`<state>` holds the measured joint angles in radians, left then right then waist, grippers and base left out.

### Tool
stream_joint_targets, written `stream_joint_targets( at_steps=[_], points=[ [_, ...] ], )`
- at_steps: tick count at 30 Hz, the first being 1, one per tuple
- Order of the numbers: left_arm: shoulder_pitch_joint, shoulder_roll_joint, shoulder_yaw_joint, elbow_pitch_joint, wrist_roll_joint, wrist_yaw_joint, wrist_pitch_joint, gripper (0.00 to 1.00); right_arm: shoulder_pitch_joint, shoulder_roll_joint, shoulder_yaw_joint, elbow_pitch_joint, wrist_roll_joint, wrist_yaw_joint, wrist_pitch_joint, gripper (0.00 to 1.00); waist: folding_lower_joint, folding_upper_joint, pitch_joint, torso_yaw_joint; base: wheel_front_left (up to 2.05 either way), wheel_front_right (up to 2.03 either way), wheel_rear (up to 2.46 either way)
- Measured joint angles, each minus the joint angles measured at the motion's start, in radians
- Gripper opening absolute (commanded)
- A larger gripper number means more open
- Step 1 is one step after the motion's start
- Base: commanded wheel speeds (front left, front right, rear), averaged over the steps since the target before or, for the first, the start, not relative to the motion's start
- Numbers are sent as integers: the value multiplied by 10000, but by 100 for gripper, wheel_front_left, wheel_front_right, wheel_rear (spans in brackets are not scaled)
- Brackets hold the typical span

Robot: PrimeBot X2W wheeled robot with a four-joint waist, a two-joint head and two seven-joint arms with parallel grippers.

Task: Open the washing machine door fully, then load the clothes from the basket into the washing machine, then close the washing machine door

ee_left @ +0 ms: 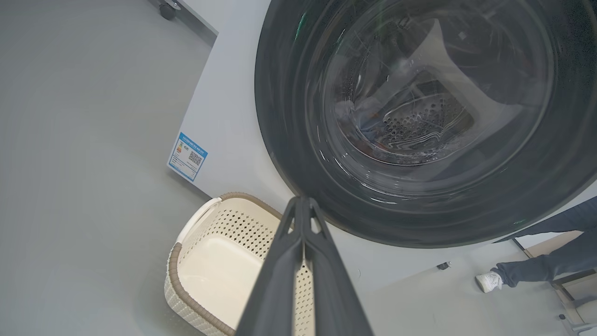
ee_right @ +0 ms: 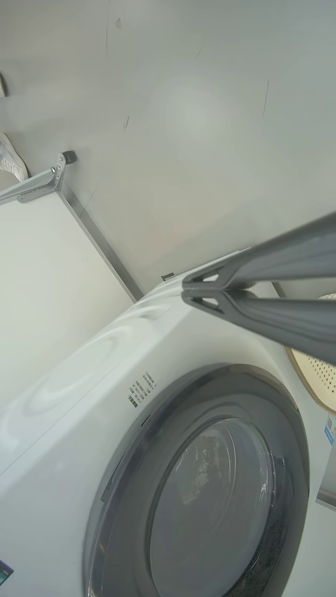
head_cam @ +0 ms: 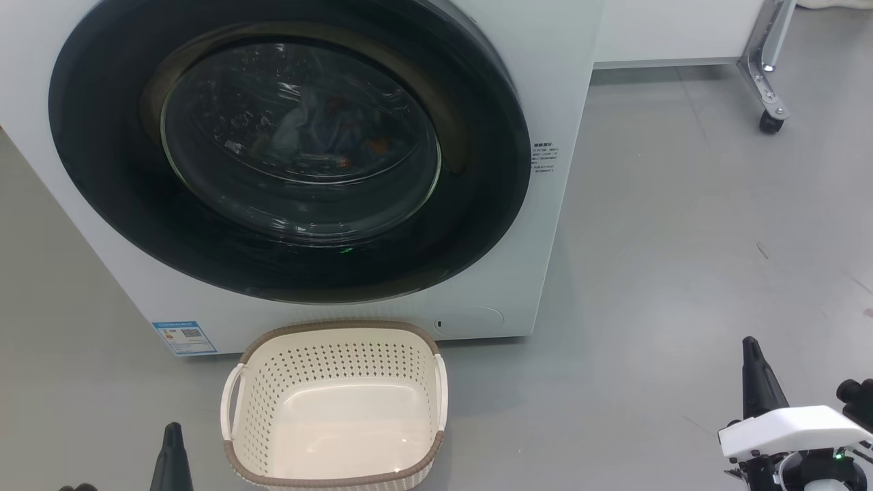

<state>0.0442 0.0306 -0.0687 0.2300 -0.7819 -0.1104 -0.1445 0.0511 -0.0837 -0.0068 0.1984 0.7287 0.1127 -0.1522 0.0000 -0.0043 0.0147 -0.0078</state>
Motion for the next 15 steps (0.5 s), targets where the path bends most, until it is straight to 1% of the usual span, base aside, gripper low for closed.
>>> stream_joint_targets(
  at_steps=[3,9,11,15],
  points=[
    [-13,25,35,-17,-556,42,125,0,-108,0,-58,-2,546,-8,174,0,0,0,-7,5,0,0,0],
    [-69,42,104,-35,-1302,92,314,0,-164,0,-150,-10,1383,-12,364,0,0,0,-19,11,0,0,0],
    [-133,52,132,-44,-1611,113,366,0,-168,2,-169,-10,1657,-98,435,0,0,0,-23,14,0,0,0],
    [-206,73,221,-71,-2084,167,491,0,-201,4,-221,-10,2215,-115,548,0,0,0,-31,18,0,0,0]
  ],
)
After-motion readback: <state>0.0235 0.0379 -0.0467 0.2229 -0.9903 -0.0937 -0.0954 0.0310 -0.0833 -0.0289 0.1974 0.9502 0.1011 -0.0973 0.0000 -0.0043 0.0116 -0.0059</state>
